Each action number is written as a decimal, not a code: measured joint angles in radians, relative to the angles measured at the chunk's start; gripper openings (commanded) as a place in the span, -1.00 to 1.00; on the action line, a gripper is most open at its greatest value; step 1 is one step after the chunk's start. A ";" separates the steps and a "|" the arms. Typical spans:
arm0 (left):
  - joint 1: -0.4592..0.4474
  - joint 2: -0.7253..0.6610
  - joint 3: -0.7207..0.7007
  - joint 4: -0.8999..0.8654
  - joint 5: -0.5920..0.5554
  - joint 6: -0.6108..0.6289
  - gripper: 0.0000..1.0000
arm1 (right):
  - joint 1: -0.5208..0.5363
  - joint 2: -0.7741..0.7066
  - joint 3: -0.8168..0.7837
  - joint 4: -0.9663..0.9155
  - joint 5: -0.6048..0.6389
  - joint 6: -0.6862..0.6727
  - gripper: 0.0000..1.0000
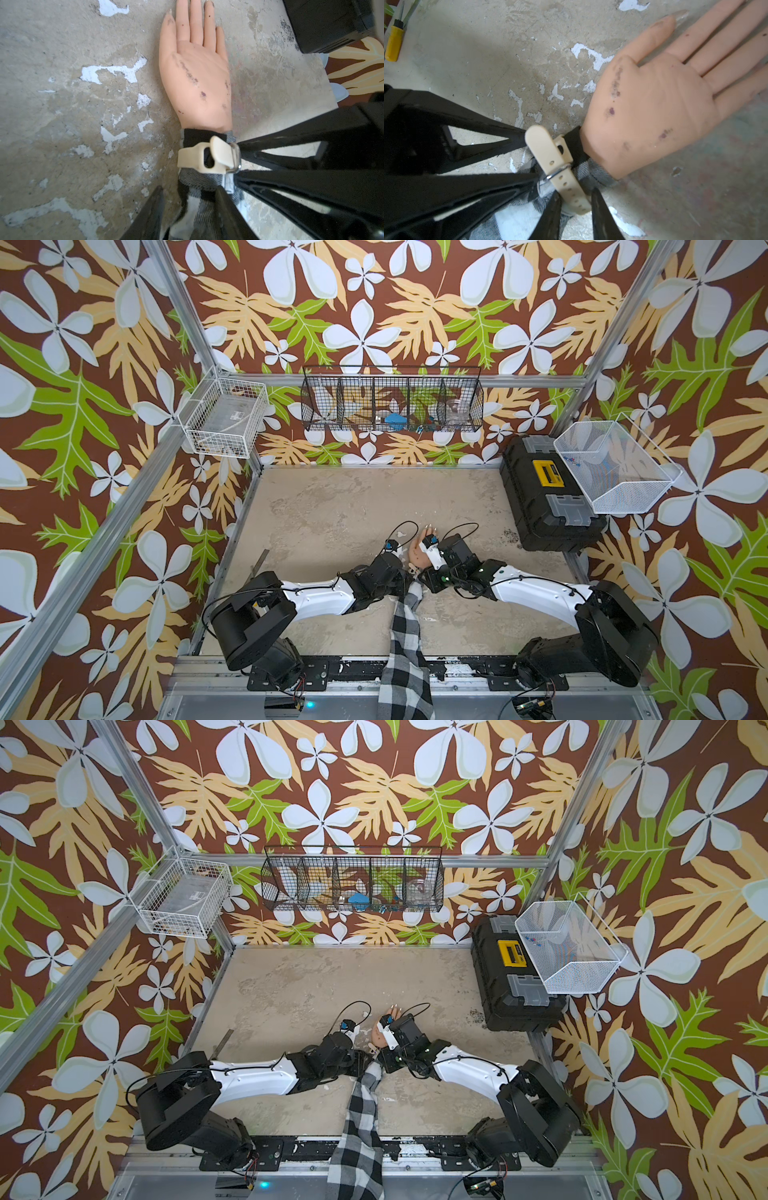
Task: Take off the watch
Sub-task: Untie the watch from the hand.
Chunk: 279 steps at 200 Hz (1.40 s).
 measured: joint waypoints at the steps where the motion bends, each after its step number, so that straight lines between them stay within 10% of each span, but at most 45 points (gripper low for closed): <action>1: 0.000 0.000 0.000 0.000 0.000 0.000 -0.13 | 0.000 0.002 0.001 0.001 0.000 0.000 -0.45; 177: 0.001 0.001 -0.002 0.007 0.005 -0.003 -0.14 | 0.000 -0.046 -0.030 -0.013 -0.001 -0.016 -1.00; 279: 0.001 0.006 -0.002 0.015 0.009 -0.003 -0.14 | 0.002 -0.052 -0.038 -0.121 0.084 0.041 -1.00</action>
